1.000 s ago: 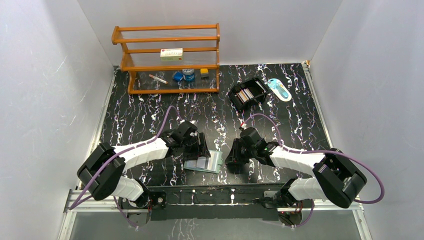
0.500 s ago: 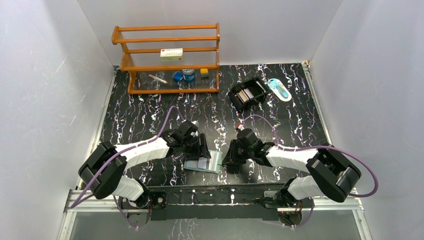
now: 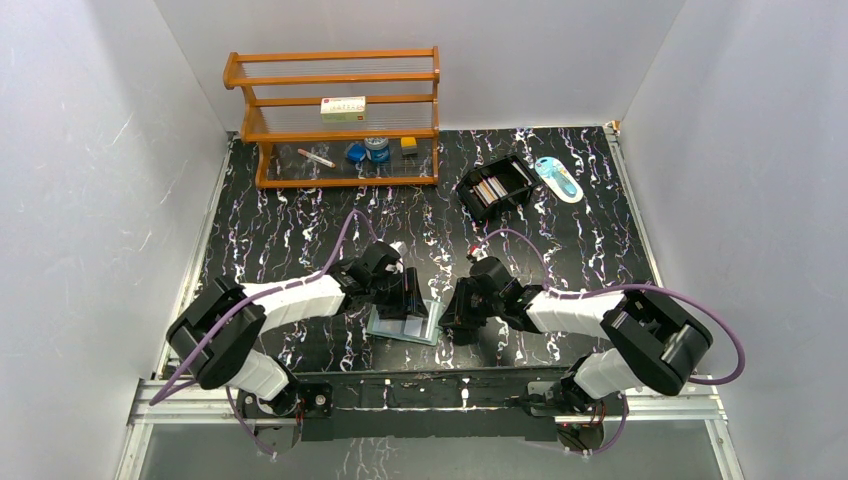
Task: Put the credit cards into the card holder
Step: Insert the credit card into the card holder, then turn over the card slot in the card holder.
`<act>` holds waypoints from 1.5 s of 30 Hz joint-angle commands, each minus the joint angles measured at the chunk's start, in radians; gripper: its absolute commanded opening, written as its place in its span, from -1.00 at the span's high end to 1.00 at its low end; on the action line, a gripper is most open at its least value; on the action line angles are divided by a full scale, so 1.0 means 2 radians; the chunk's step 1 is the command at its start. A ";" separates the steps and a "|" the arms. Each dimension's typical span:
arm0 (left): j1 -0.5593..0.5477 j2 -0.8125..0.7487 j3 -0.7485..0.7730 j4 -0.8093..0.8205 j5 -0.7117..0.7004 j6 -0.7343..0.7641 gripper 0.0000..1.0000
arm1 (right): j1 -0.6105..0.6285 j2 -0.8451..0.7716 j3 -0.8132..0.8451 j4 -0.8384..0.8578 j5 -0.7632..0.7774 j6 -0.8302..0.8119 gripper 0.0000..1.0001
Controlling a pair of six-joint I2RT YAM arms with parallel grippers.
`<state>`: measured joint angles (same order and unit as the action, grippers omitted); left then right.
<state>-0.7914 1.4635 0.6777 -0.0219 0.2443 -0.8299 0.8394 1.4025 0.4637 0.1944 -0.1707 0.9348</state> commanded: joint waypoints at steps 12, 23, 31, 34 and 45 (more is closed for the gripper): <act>-0.012 0.009 -0.006 0.082 0.065 0.009 -0.01 | 0.004 0.000 0.024 -0.023 0.043 -0.025 0.54; -0.007 -0.029 -0.002 0.014 0.031 -0.021 -0.16 | 0.003 -0.064 0.035 -0.109 0.092 -0.032 0.43; 0.030 -0.069 0.009 -0.069 0.008 -0.011 -0.15 | 0.006 -0.084 0.050 -0.109 0.077 -0.012 0.45; 0.050 -0.085 0.007 -0.101 -0.011 -0.004 -0.13 | 0.011 -0.076 0.061 -0.108 0.076 -0.010 0.46; 0.073 -0.096 -0.013 -0.113 -0.021 0.023 -0.20 | 0.015 -0.040 0.083 -0.098 0.076 -0.018 0.40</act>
<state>-0.6540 1.2884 0.6693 -0.2478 0.1894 -0.8082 0.8646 1.3033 0.5896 -0.0277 -0.0257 0.9016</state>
